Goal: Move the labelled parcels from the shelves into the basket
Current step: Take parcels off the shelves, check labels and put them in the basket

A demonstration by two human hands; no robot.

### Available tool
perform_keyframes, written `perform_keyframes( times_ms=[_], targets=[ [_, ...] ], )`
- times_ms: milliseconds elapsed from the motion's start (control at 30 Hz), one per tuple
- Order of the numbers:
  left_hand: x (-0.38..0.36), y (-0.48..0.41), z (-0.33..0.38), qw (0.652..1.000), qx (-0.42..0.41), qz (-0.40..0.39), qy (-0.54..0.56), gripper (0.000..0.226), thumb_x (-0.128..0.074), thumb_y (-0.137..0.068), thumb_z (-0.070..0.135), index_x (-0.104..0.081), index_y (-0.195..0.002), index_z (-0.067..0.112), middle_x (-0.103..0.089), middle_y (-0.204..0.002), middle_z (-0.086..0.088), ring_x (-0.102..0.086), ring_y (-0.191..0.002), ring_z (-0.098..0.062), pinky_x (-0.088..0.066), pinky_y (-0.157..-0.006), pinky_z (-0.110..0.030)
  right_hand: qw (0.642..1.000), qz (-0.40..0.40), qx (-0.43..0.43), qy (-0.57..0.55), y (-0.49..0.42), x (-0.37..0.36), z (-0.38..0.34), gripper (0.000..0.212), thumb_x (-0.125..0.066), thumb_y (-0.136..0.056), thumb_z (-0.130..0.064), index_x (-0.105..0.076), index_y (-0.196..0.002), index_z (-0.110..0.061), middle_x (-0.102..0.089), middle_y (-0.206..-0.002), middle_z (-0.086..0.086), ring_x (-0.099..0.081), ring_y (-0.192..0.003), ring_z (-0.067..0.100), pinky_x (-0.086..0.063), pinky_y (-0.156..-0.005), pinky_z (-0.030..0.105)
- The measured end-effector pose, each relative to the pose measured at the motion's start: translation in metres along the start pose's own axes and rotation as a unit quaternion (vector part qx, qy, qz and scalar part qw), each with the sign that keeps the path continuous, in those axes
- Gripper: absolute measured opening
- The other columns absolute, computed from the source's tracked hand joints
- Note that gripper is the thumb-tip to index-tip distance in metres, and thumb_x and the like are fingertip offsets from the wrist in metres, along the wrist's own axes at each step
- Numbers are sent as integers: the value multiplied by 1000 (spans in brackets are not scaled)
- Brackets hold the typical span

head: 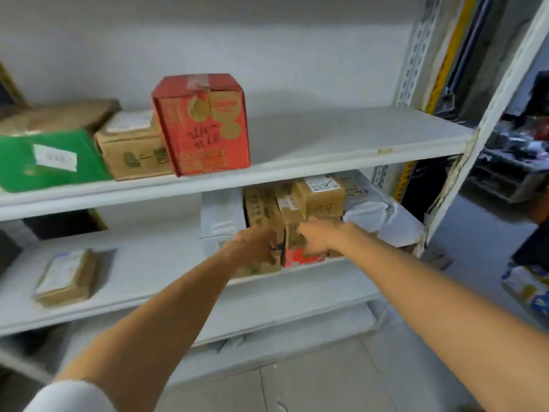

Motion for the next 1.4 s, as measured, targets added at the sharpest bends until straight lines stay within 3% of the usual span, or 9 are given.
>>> perform_keyframes(
  times_ms=[100, 267, 400, 633, 800, 1067, 1267, 1333, 1400],
  targets=[
    [-9, 26, -49, 997, 80, -5, 14, 43, -75, -77, 34, -63, -118, 27, -65, -118, 2, -61, -105, -20, -47, -84, -30, 998, -1, 58, 0, -23, 0, -42, 28, -61, -90, -25, -62, -109, -4, -63, -103, 14, -64, -84, 28, -52, -66, 37],
    [-25, 59, -102, 985, 168, -16, 32, 49, -76, -76, 38, -60, -121, 26, -64, -120, -1, -60, -106, -22, -46, -86, -31, 992, -23, 124, -9, -48, -20, -83, 35, -58, -94, -26, -55, -123, -7, -55, -119, 13, -57, -89, 23, -40, -58, 25],
    [-32, 61, -121, 983, 180, -21, 35, 49, -76, -78, 37, -59, -122, 24, -65, -119, 0, -61, -105, -21, -44, -79, -28, 990, -20, 132, -41, -62, -24, -89, 41, -61, -92, -27, -53, -129, -12, -55, -124, 10, -58, -98, 22, -49, -77, 30],
    [-28, 47, -146, 985, 172, -6, 16, 54, -74, -79, 37, -55, -126, 19, -63, -119, -3, -61, -102, -22, -45, -78, -28, 995, -11, 50, -85, -87, -22, -75, 47, -64, -91, -30, -51, -132, -12, -53, -128, 8, -58, -107, 26, -52, -89, 39],
    [-33, 45, -172, 984, 176, -9, 4, 63, -73, -80, 38, -49, -131, 10, -61, -119, -9, -60, -104, -26, -47, -80, -31, 992, -1, 24, -122, -108, -23, -85, 35, -63, -90, -23, -55, -122, -11, -57, -113, 6, -60, -96, 21, -49, -73, 30],
    [-42, 25, -182, 981, 140, 17, 133, 75, -75, -79, 22, -32, -139, 6, -53, -132, -14, -54, -116, -30, -47, -92, -34, 982, 42, -29, -184, -125, -40, -94, 32, -56, -93, -11, -51, -124, -8, -54, -123, 11, -57, -108, 28, -43, -78, 30],
    [-56, 24, -181, 926, 175, 101, 320, 54, -75, -75, 14, -40, -114, 3, -60, -121, -15, -58, -103, -31, -48, -77, -32, 959, 95, -27, -266, -134, -47, -102, 30, -58, -91, -16, -56, -119, -4, -62, -122, 10, -59, -108, 28, -52, -70, 28],
    [-60, 29, -183, 888, 195, 129, 396, 40, -70, -80, 18, -42, -107, 7, -61, -113, -10, -59, -99, -26, -47, -71, -26, 936, 106, -35, -335, -130, -49, -105, 34, -57, -94, -26, -51, -119, -5, -59, -117, 5, -57, -109, 27, -41, -62, 21],
    [-66, 39, -184, 845, 210, 165, 464, 33, -63, -81, 32, -46, -97, 9, -63, -102, -9, -60, -91, -26, -51, -70, -31, 907, 107, -56, -403, -128, -57, -106, 43, -51, -95, -45, -48, -115, -7, -48, -107, 1, -53, -108, 27, -39, -73, 29]
  ],
)
Point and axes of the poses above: each hand's wrist, its own y-axis away from the middle knuckle, its own x-axis out of the back of the hand, z = x × y, the point moved 4 cm from there along -y, towards the middle knuckle
